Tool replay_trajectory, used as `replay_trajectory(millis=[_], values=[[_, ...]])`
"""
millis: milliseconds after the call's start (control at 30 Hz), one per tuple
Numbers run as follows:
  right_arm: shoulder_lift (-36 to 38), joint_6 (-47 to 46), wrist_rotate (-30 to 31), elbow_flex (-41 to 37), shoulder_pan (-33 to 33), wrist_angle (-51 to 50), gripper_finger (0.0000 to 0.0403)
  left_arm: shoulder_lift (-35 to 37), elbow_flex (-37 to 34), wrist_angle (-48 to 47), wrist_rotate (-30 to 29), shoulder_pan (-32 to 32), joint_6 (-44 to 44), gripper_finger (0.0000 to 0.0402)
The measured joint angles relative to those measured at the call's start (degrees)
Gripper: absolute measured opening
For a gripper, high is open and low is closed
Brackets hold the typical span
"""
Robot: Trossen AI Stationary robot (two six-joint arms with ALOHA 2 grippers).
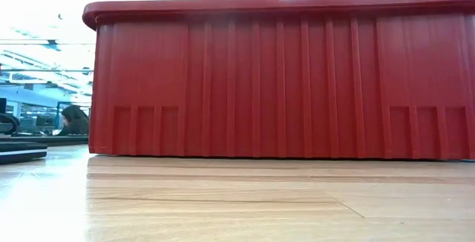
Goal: Pick and place slides into bin
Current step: Put the black slipper into the red organizer bin
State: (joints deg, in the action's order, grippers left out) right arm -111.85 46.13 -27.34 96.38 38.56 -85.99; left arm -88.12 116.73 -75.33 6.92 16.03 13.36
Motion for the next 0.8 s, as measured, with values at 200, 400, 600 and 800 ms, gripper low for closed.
replay_trajectory(millis=[200,400,600,800], values=[[0.0,-0.6,0.1,0.0,0.0,2.0,0.0004,0.0,0.0,0.0,0.1,0.0,-1.6,0.0266],[0.0,-0.5,0.3,0.0,0.0,3.0,0.0024,0.0,0.0,-0.1,0.2,0.0,-1.9,0.0266],[0.0,-0.7,0.7,0.0,0.0,3.8,0.0074,0.0,0.0,-0.6,0.2,0.0,-2.1,0.0266],[0.3,-5.2,3.6,0.0,0.0,4.3,0.0135,0.0,0.0,-1.1,0.4,-0.5,-2.1,0.0266]])
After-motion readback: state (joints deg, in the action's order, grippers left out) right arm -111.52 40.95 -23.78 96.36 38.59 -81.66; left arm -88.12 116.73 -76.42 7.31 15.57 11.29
